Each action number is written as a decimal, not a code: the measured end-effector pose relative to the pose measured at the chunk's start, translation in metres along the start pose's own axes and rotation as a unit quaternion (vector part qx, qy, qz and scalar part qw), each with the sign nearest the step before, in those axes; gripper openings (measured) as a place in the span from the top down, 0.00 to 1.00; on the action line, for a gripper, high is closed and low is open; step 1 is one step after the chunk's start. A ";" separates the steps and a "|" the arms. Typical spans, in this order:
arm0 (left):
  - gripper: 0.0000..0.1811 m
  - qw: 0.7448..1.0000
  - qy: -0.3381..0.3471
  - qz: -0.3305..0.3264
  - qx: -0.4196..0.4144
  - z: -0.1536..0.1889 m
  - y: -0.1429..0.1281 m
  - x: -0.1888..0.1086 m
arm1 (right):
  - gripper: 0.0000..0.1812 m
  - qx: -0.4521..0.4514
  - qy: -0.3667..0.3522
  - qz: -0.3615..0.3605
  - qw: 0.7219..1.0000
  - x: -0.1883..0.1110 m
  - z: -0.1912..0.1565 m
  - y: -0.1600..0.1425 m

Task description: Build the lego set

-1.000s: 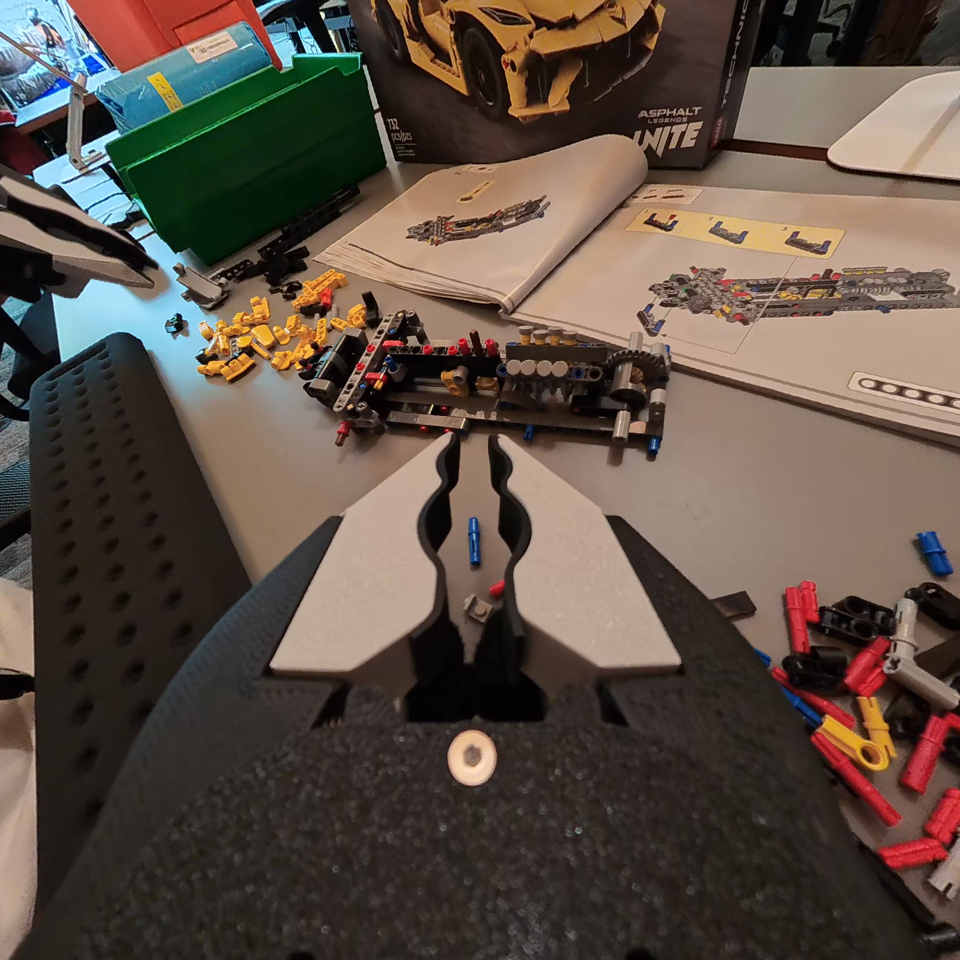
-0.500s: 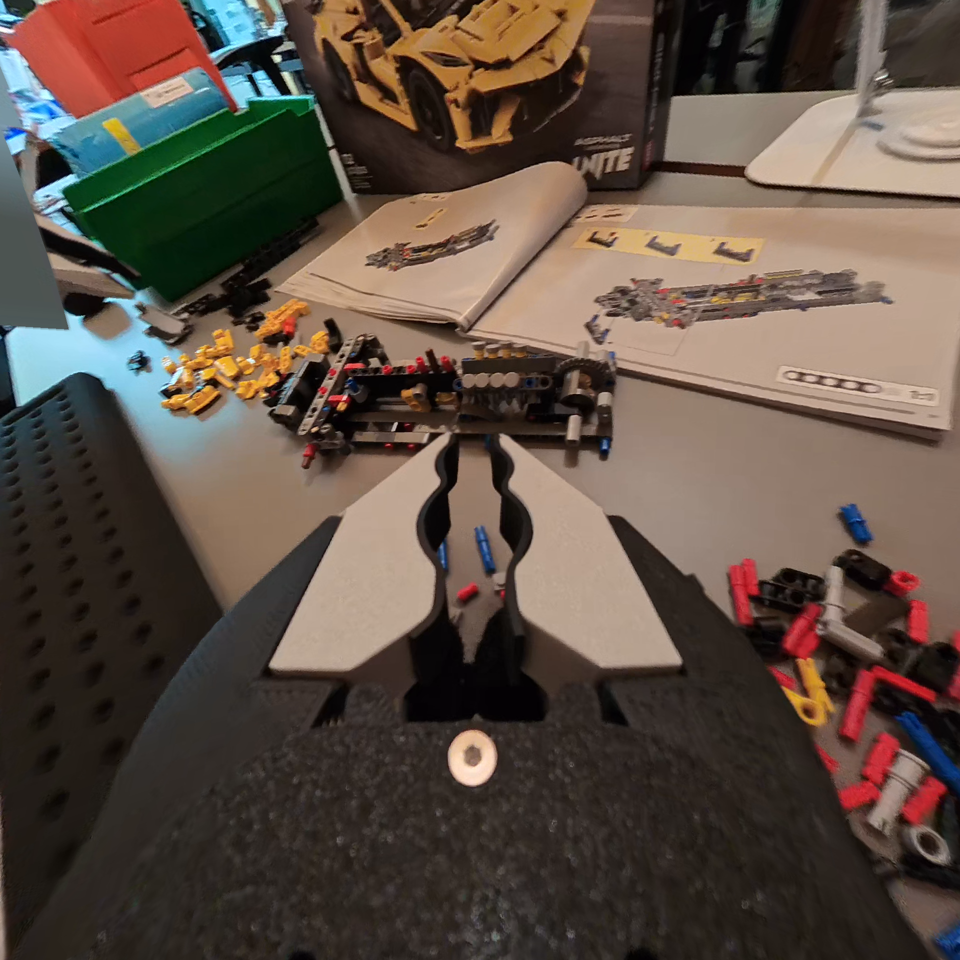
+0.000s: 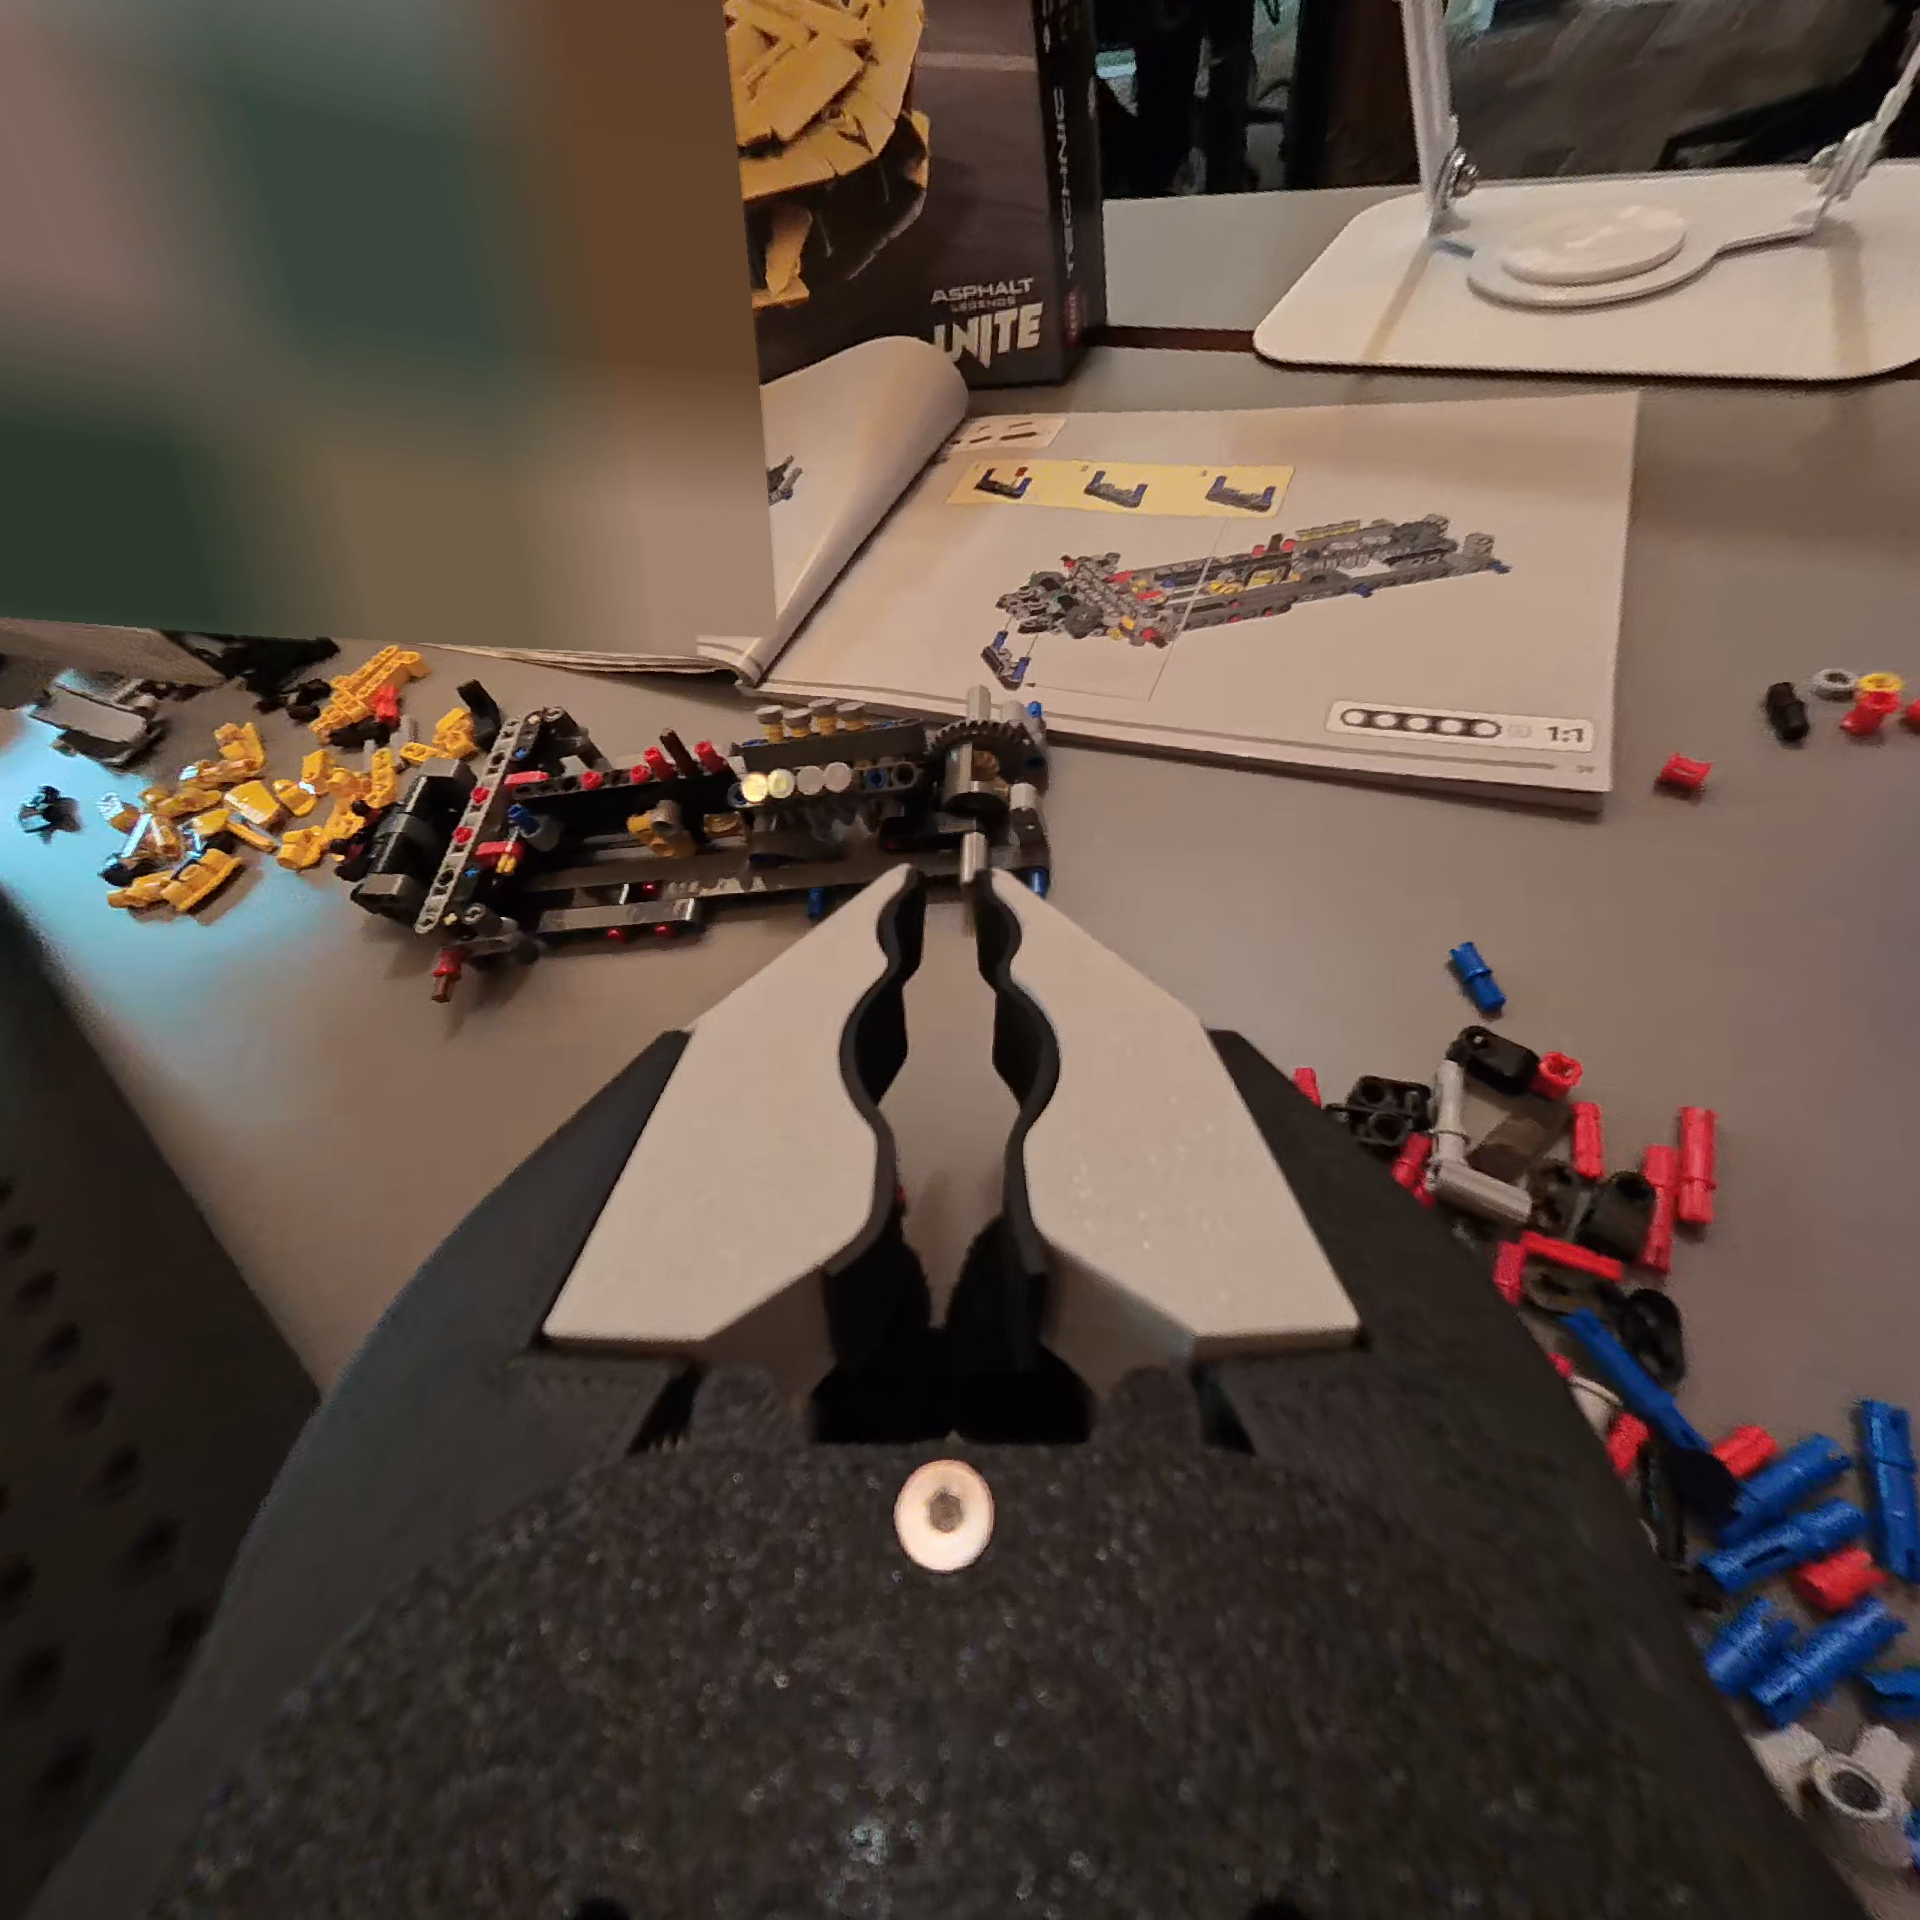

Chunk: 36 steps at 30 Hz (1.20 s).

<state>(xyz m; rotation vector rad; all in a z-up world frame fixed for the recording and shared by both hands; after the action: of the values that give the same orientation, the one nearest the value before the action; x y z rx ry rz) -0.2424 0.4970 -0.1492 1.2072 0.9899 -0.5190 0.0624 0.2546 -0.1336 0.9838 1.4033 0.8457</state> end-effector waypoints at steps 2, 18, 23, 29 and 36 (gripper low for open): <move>0.87 1.000 -0.014 0.003 0.008 0.006 0.012 0.005 | 0.96 -0.002 0.001 0.001 1.000 0.001 0.000 0.000; 0.87 0.976 -0.167 0.139 0.007 0.067 0.163 0.022 | 0.96 0.025 0.009 0.001 1.000 0.001 0.005 -0.002; 0.87 0.981 -0.150 0.126 -0.001 0.057 0.165 0.030 | 0.97 0.020 0.009 -0.009 1.000 0.003 0.003 -0.004; 0.87 0.984 0.119 0.035 -0.130 -0.057 0.118 -0.027 | 0.97 0.028 0.021 -0.004 0.999 0.003 0.002 -0.004; 0.85 0.975 0.189 0.016 -0.117 -0.086 0.060 -0.103 | 0.97 0.027 0.038 0.000 0.999 0.003 -0.003 -0.003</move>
<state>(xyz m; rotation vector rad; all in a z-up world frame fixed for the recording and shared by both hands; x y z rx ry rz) -0.2774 0.5803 -0.0328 1.1265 1.3131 -0.1398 0.0589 0.2565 -0.1372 1.0017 1.4983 0.8571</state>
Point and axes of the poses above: each gripper's, where its closed fingertips meet, x out along the fingers, y out of its top, z = x × y across the jaws, the point moved 3 cm from there along -x, back along the fingers, and after that the axes turned 9 degrees about -x, right-handed, at the moved point
